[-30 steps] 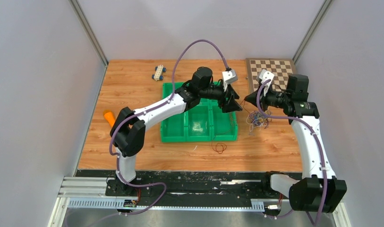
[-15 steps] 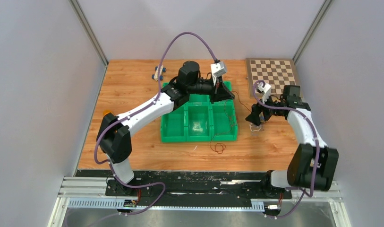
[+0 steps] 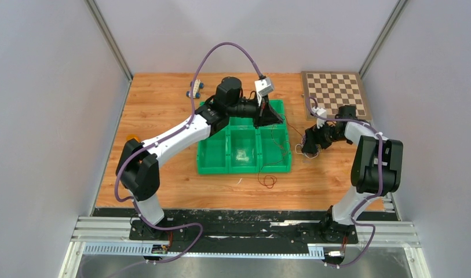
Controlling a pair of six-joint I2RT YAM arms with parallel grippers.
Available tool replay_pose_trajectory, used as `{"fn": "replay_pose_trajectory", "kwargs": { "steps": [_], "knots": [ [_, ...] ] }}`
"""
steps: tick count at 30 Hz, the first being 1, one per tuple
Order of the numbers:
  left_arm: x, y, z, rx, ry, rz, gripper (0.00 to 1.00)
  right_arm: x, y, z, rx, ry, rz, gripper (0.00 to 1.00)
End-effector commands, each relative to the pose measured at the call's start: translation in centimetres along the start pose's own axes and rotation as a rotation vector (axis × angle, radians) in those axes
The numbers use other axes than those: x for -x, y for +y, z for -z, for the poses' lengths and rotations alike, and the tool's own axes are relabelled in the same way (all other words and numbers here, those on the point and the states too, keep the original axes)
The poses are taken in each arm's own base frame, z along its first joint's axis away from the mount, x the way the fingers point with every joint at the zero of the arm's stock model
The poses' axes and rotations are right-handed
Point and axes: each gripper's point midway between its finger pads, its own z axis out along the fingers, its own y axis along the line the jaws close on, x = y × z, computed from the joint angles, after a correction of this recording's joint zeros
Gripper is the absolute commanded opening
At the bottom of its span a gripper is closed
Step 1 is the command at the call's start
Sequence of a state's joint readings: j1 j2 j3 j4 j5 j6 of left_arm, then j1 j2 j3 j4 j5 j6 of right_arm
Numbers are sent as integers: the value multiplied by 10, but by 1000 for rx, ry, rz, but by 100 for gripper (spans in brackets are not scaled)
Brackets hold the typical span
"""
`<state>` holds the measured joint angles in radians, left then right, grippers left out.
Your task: Untangle the cables
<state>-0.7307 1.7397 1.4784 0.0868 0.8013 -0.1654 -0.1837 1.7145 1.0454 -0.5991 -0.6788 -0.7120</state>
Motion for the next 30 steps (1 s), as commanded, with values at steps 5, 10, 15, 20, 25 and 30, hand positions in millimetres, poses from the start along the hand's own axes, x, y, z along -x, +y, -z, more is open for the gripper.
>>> {"fn": "replay_pose_trajectory", "kwargs": {
  "steps": [5, 10, 15, 20, 25, 30],
  "knots": [
    [4, 8, 9, 41, -20, -11, 0, 11, 11, 18, 73, -55, 42, 89],
    [-2, 11, 8, 44, -7, -8, 0, 55, 26, 71, 69, -188, 66, 96],
    [-3, 15, 5, 40, 4, -3, 0, 58, 30, 82, 85, -206, 55, 100],
    [-1, 15, 4, 39, 5, -14, 0, 37, -4, 55, 23, -131, -33, 98],
    [0, 13, 6, 36, 8, -15, 0, 22, -33, 21, -82, -56, -56, 92],
    [7, 10, 8, 34, -4, -18, 0, 3, -44, -7, -227, 41, -13, 87]
  ]
}}
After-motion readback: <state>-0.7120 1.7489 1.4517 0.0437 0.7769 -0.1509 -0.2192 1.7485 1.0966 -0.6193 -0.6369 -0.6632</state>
